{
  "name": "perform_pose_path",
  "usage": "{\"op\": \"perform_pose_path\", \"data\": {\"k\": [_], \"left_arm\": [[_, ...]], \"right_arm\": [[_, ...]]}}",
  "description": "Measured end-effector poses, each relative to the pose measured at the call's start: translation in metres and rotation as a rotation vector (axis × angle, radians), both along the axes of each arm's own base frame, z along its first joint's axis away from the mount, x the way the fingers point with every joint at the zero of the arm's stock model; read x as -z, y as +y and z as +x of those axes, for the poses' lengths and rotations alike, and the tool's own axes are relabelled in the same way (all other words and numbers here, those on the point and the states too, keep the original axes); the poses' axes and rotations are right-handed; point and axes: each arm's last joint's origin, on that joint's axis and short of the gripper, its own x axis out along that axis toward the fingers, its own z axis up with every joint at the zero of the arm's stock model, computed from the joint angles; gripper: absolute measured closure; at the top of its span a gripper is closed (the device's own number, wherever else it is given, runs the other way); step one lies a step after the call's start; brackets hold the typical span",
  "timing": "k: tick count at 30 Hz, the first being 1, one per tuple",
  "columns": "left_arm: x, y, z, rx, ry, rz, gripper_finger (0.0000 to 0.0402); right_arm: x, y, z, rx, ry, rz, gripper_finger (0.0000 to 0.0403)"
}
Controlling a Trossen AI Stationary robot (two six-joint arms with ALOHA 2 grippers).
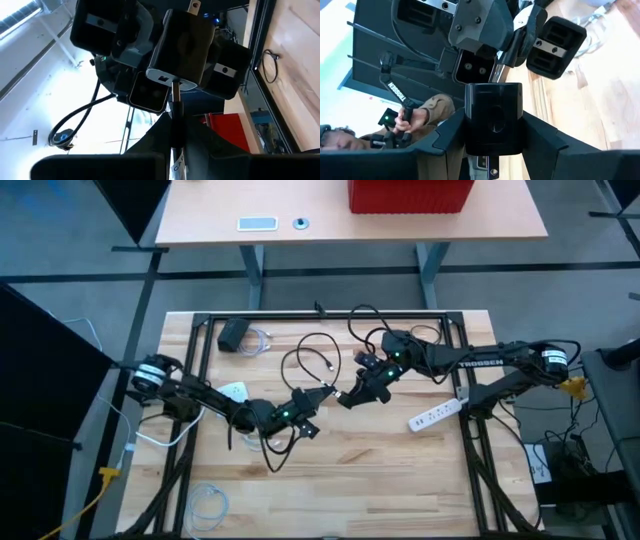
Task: Insert USB
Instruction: Insert the bottom black charger cable into the black charger adapter
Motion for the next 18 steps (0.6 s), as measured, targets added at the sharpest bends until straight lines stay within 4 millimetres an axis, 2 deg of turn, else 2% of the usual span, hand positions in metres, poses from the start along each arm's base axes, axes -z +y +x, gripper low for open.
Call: {"op": "perform_pose_path", "data": {"k": [18], "left_arm": [[0.0016,-0.0048,-0.0019,0.001,0.065,0.13,0.0379]], "right_arm": [[-0.0016,-0.0039,0.001,0.076,0.025,0.038,0.0257]]}}
